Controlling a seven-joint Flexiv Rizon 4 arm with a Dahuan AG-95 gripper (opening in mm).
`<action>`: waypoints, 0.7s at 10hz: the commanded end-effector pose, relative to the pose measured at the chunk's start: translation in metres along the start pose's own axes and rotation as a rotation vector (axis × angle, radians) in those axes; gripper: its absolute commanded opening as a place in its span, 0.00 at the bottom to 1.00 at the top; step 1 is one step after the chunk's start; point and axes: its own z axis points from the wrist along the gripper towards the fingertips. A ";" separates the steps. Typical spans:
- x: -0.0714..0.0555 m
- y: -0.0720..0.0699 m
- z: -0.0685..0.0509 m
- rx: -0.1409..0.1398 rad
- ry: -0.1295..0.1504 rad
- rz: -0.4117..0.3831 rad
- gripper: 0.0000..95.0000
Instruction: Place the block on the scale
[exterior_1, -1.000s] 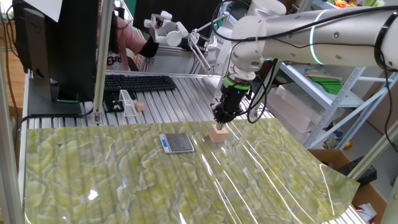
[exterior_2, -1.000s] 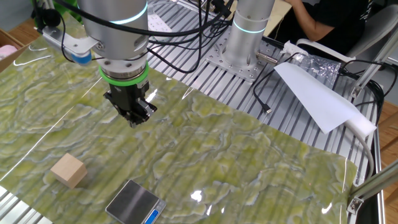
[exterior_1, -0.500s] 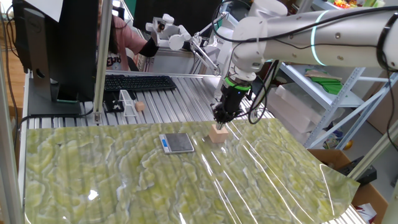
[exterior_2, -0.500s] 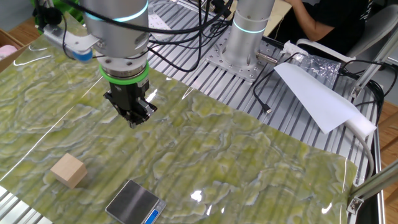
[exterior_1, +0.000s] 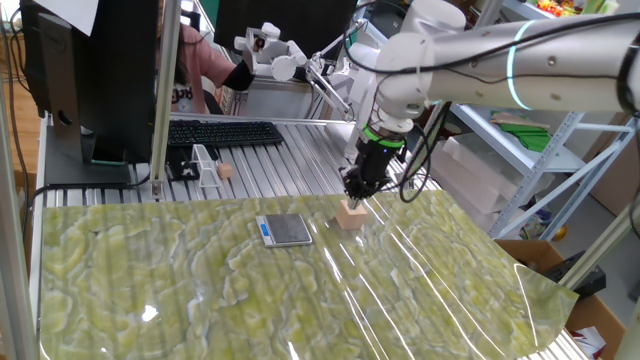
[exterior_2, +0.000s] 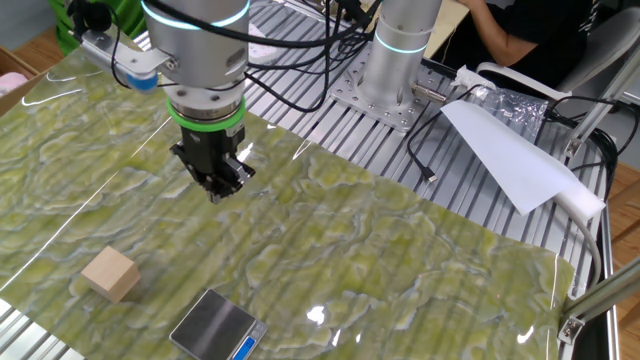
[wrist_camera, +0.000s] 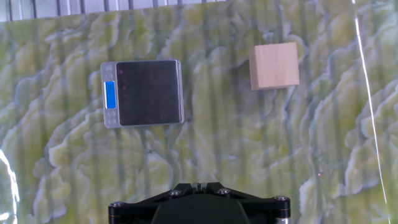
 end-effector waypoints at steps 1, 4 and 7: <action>0.003 -0.001 0.000 -0.003 -0.018 0.007 0.00; 0.003 0.000 0.000 -0.007 -0.034 0.013 0.00; 0.003 0.000 0.001 -0.004 -0.038 0.012 0.00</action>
